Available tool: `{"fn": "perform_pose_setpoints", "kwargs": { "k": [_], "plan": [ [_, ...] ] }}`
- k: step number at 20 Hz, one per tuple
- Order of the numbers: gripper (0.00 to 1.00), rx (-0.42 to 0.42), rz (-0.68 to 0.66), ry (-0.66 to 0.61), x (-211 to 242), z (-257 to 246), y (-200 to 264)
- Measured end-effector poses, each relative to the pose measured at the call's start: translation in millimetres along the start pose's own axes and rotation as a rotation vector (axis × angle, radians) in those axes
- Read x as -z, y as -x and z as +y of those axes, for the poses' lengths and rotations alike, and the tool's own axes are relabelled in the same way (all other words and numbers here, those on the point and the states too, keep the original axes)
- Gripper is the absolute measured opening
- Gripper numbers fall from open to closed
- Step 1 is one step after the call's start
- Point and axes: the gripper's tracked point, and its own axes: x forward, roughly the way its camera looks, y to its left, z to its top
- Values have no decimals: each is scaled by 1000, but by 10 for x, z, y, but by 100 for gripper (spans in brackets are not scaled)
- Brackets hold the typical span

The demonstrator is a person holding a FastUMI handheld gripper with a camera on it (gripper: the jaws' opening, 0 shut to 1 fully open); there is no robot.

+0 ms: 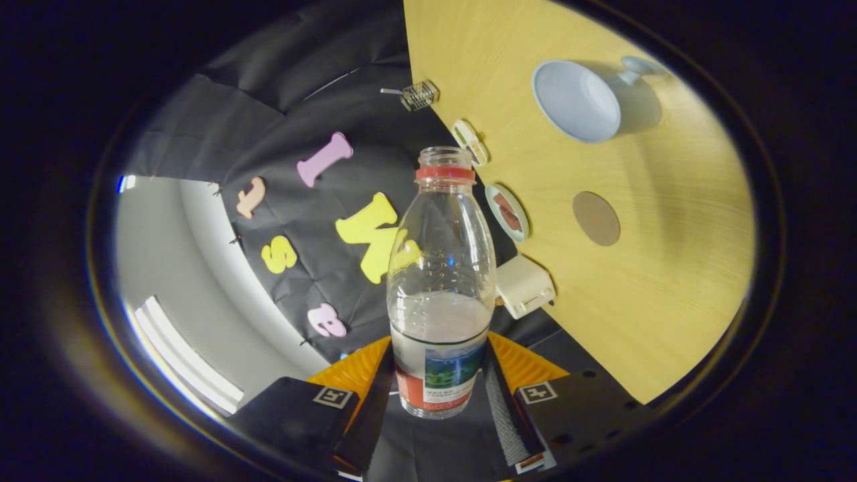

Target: Take the bottle from table, then pour the juice into the cup, finally place the bottle on the coaster

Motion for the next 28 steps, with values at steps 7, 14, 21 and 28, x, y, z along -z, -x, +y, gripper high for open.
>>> {"fn": "perform_pose_setpoints", "kwargs": {
  "k": [7, 14, 21, 28],
  "plan": [
    [75, 123, 28, 319, 114, -272, 12],
    [75, 279, 72, 766, 172, -636, 216],
    [76, 341, 67, 1378, 70, -706, 585],
    [76, 298, -20, 1698, -66, -514, 638]
  ]
}}
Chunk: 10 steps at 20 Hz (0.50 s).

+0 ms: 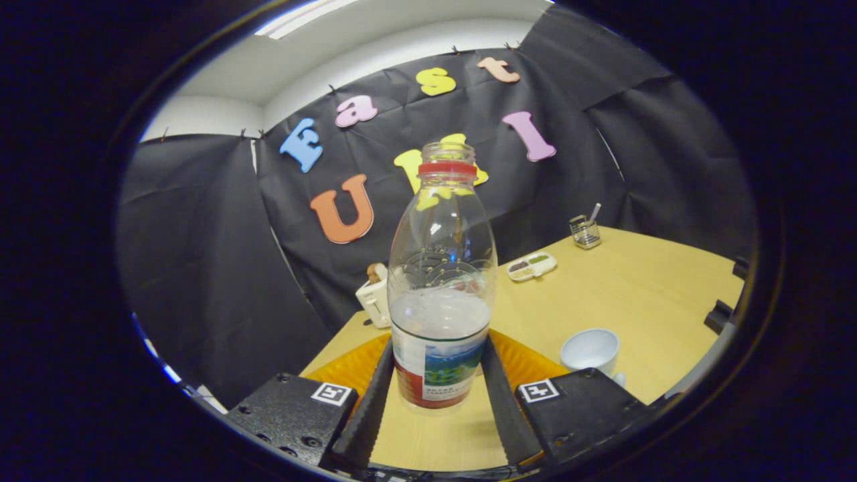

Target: Take the bottle from table, then pour the juice into the cup, finally place the bottle on the coaster

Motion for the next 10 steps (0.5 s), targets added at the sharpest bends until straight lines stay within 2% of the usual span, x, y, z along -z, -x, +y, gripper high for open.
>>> {"fn": "perform_pose_setpoints", "kwargs": {
  "k": [6, 10],
  "plan": [
    [76, 56, -3, 240, 73, 14, -141],
    [77, 56, 1, 247, 14, 35, -399]
  ]
}}
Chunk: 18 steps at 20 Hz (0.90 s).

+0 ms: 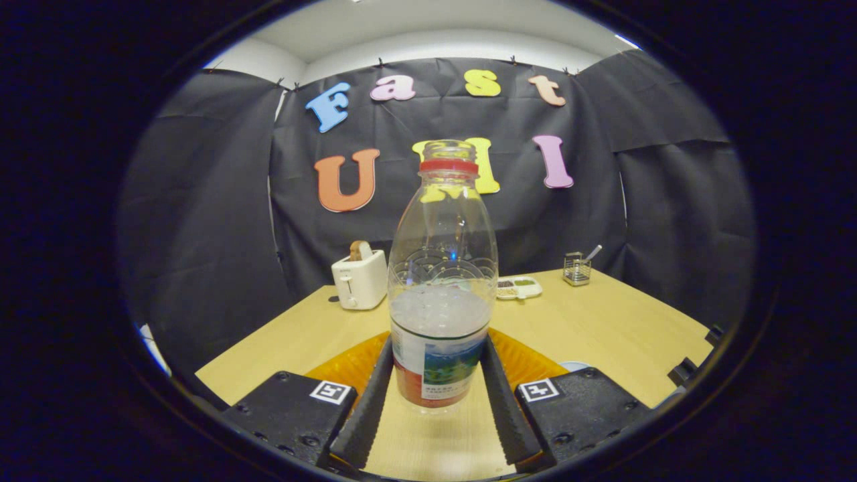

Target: Take the bottle from table, then pour the juice into the cup, finally place the bottle on the coaster

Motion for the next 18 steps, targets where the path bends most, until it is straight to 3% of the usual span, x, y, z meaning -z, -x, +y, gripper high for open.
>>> {"fn": "perform_pose_setpoints", "kwargs": {
  "k": [8, 18],
  "plan": [
    [77, 22, -22, 166, -150, 82, -673],
    [77, 19, 56, 158, 344, 84, -1554]
  ]
}}
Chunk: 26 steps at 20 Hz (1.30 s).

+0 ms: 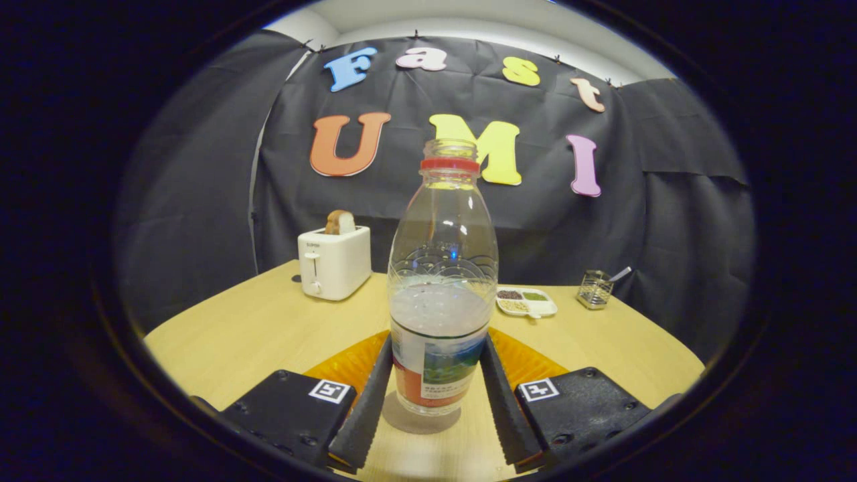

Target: Take the bottle from table, then pour the juice into the cup, finally place the bottle on the coaster

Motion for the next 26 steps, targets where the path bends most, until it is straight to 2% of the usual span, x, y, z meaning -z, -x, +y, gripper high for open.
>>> {"fn": "perform_pose_setpoints", "kwargs": {
  "k": [6, 16, 18, 22, 26],
  "plan": [
    [77, -4, 59, 1, 322, 16, -195],
    [80, -45, 94, -10, 458, 30, -302],
    [83, -55, 102, -8, 483, 45, -286],
    [100, -81, 82, 7, 413, 91, -215],
    [100, -85, 53, 19, 290, 86, -62]
  ]
}}
